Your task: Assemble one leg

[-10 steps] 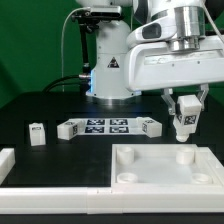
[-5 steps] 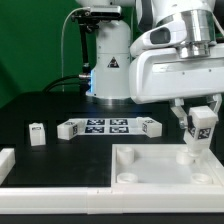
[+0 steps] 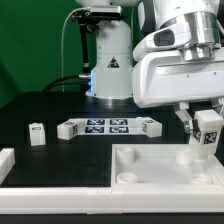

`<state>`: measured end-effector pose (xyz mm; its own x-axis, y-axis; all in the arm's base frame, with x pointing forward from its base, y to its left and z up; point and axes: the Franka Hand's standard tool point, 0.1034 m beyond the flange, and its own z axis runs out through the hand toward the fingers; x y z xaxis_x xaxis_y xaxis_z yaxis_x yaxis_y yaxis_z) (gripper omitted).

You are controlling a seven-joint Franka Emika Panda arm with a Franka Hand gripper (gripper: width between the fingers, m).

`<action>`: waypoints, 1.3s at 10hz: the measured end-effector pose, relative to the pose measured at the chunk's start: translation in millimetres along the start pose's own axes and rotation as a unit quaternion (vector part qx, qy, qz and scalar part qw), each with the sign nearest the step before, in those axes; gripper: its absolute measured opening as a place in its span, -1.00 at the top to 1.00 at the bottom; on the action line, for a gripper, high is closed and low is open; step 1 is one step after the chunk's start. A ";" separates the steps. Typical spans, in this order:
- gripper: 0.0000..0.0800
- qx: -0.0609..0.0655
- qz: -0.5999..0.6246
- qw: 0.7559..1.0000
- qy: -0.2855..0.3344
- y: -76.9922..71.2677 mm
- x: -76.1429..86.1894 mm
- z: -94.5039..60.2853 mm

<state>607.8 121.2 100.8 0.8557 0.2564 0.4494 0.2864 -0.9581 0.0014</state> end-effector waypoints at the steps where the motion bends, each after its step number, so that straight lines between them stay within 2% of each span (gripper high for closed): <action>1: 0.27 -0.007 -0.008 1.000 0.016 8.1 -0.5 4.0; 9: 0.27 -0.008 -0.009 0.999 0.035 5.2 5.5 18.6; 13: 0.27 -0.012 -0.007 0.999 0.049 6.8 -0.1 26.7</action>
Offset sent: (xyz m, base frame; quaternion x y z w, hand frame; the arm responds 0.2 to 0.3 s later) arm 0.0136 0.0033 -0.0084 -0.0067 0.0286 -0.0019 0.9996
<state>621.2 118.1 77.0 0.8055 0.2570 0.5339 0.2860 -0.9578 0.0296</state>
